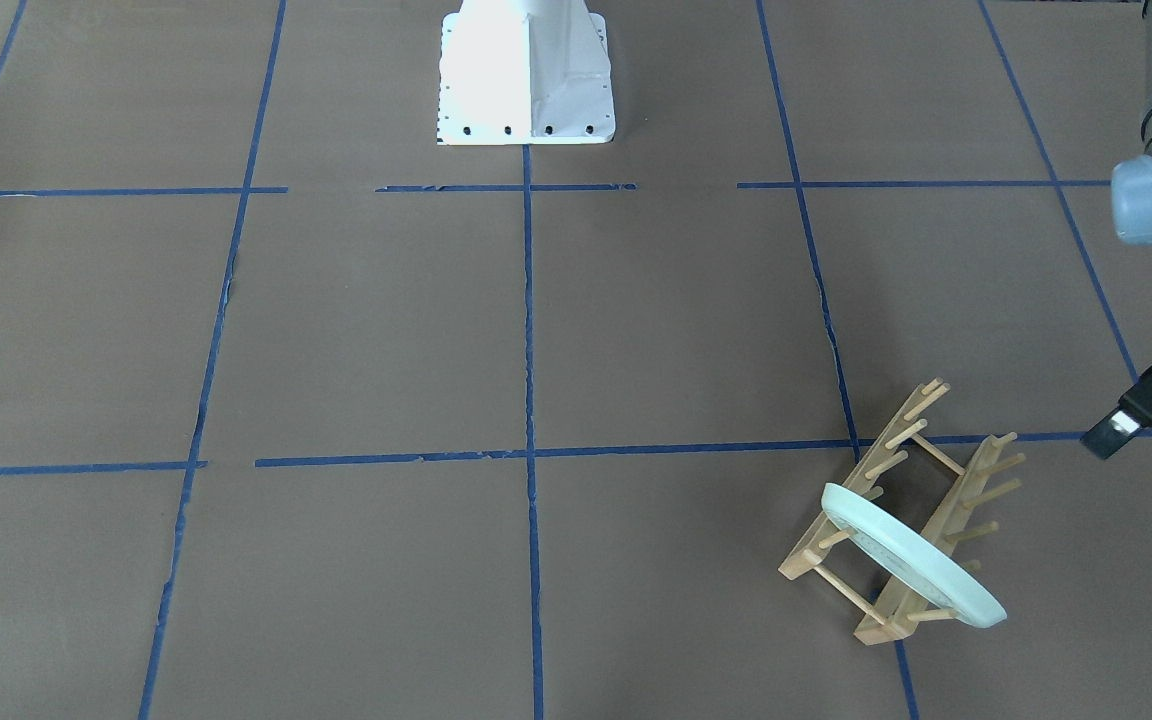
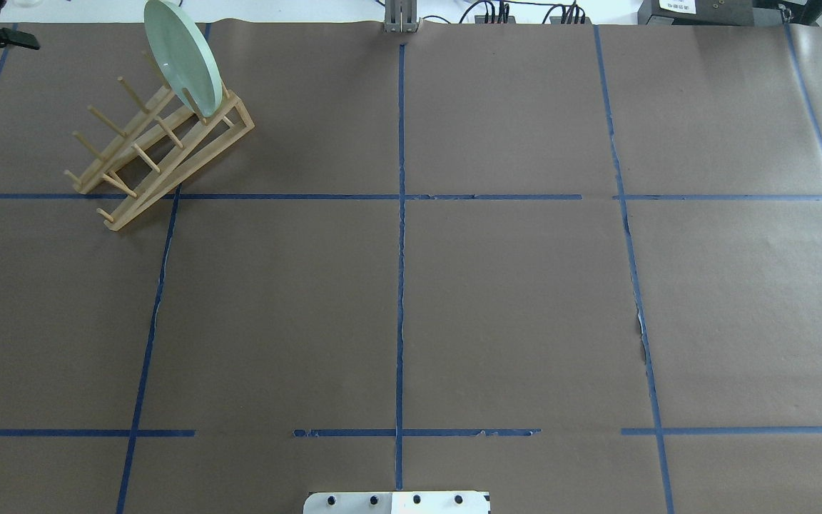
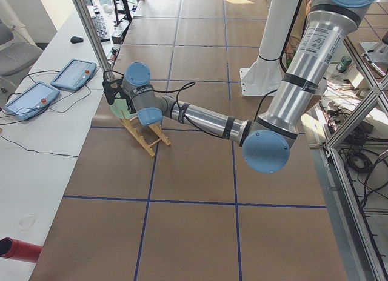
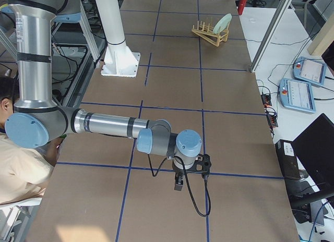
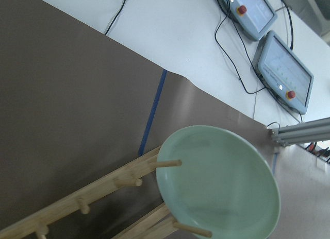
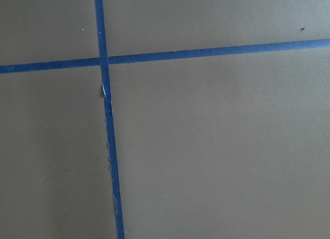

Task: Place plate on table
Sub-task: 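Move the left gripper to the pale green plate's rim in the rack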

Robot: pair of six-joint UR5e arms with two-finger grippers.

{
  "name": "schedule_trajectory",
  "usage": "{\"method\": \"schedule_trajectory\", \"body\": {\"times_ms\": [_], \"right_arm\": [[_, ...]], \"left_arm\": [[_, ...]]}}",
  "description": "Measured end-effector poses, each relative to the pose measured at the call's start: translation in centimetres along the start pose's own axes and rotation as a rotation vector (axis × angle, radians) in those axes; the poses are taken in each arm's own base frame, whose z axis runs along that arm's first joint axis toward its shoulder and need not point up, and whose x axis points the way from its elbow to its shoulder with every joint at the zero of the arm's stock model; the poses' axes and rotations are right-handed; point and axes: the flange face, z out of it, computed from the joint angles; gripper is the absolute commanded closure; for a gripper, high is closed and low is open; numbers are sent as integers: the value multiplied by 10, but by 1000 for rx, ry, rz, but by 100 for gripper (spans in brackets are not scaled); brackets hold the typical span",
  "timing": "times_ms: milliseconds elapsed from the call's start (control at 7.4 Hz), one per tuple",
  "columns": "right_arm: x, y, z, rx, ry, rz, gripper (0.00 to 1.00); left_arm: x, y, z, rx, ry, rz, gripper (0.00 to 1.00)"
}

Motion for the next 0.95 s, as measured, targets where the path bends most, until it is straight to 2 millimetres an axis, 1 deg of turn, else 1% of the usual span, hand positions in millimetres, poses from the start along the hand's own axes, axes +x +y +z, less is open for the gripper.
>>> {"method": "schedule_trajectory", "body": {"times_ms": [270, 405, 541, 676, 811, 946], "right_arm": [[0, 0, 0, 0, 0, 0, 0], [0, 0, 0, 0, 0, 0, 0], [0, 0, 0, 0, 0, 0, 0], [0, 0, 0, 0, 0, 0, 0], [0, 0, 0, 1, 0, -1, 0], [0, 0, 0, 1, 0, -1, 0]], "left_arm": [[5, 2, 38, 62, 119, -256, 0], [12, 8, 59, 72, 152, -332, 0], [20, 13, 76, 74, 168, -382, 0], [27, 17, 88, 80, 175, -405, 4], [33, 19, 99, 86, 178, -414, 11], [38, 21, 106, 88, 178, -417, 21]]}}
